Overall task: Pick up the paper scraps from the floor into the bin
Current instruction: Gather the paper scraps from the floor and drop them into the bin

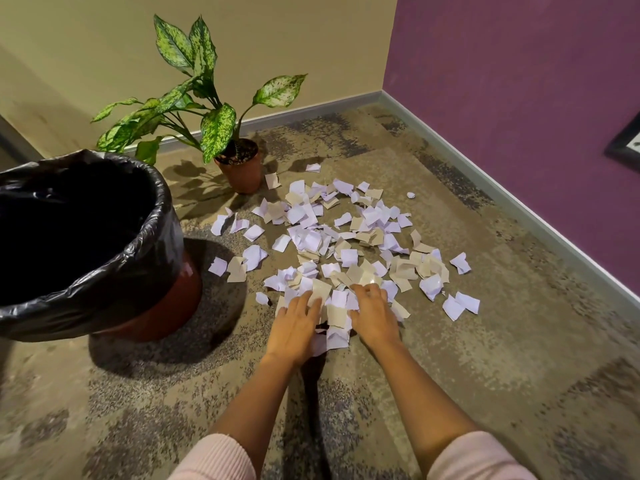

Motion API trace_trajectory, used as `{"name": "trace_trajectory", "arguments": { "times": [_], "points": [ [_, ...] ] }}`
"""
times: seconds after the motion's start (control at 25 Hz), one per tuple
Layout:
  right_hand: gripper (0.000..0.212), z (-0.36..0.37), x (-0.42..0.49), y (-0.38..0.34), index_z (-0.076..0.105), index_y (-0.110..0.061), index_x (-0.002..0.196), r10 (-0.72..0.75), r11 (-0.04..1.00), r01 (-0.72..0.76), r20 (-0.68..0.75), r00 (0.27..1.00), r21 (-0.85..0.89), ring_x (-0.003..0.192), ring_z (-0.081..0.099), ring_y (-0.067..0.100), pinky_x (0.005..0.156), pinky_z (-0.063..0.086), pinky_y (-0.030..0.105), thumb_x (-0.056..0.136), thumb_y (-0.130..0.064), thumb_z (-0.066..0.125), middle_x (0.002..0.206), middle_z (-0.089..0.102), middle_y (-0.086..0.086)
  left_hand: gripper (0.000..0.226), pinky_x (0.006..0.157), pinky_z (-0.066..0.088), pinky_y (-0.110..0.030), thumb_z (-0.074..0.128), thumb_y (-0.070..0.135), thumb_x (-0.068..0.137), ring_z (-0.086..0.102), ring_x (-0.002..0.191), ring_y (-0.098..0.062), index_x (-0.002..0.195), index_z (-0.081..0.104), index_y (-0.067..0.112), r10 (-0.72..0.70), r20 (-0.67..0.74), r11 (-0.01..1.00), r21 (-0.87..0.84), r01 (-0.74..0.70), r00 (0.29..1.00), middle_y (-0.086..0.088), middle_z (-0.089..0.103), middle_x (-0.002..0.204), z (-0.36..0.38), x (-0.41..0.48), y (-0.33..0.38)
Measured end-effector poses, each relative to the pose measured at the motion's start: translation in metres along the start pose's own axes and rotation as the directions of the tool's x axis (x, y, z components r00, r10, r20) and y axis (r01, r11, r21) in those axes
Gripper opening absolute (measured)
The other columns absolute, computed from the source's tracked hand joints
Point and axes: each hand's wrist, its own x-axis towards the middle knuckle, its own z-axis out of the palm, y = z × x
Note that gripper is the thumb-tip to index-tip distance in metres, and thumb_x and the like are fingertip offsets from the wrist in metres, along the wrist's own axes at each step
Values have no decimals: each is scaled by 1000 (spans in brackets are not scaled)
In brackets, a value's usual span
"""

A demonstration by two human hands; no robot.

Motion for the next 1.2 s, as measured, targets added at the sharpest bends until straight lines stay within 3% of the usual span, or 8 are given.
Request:
{"name": "trace_trajectory", "arguments": {
  "times": [0.16,0.28,0.4,0.52,0.8,0.96,1.04,1.2],
  "points": [
    [52,-2,-5,26,47,-23,134,47,991,-63,-132,990,-120,126,34,29,94,42,42,90,-50,52,137,44,8,92,117,12,-58,39,67,81,2,148,-36,155,5,25,-28,46,999,40,26,999,-5,1,163,7,-4,-7],
    [70,-2,-10,46,44,-31,137,169,970,-190,-144,975,-150,131,29,32,100,32,46,81,-73,45,145,37,8,124,115,7,-62,39,92,63,-13,147,-40,154,-15,27,-98,158,995,31,95,983,-7,-22,160,11,-4,-14],
    [101,3,-12,57,26,-42,144,328,943,-325,28,944,-75,137,19,41,106,24,56,59,-95,37,156,21,10,140,114,16,-61,57,90,52,-11,147,-43,152,-20,29,-190,222,981,10,193,956,-12,-29,158,14,-4,-16],
    [119,11,-10,55,15,-43,146,371,926,-378,144,917,20,138,19,42,107,23,60,45,-102,36,156,20,10,138,110,29,-58,73,75,56,10,145,-44,151,-18,33,-236,256,968,-21,250,937,-15,-20,159,18,-1,-16],
    [129,26,-10,23,1,-48,146,95,993,-106,187,978,48,141,13,35,110,22,55,36,-101,44,158,10,3,113,104,40,-51,77,56,69,24,138,-37,150,-1,40,-136,218,982,-101,161,966,-12,8,158,22,13,-18],
    [128,37,-2,-1,-2,-48,146,-80,997,82,297,952,4,143,4,32,112,21,57,43,-84,66,159,-1,3,96,88,53,-50,72,37,75,30,131,-36,148,11,45,-94,204,977,-170,129,975,-8,17,150,20,22,-20],
    [117,42,4,-5,6,-46,147,-124,990,139,323,938,-24,143,2,33,112,23,56,54,-64,75,159,-2,2,83,84,54,-51,70,35,77,32,129,-35,145,24,44,-76,204,976,-184,114,976,-8,22,146,21,26,-21],
    [71,50,13,-4,40,-39,134,-153,987,139,202,967,86,135,19,32,109,34,46,70,-33,71,151,18,1,45,89,53,-48,63,31,86,46,121,-33,131,54,29,-76,168,957,-264,119,983,-7,32,140,22,33,-27]
  ]
}}
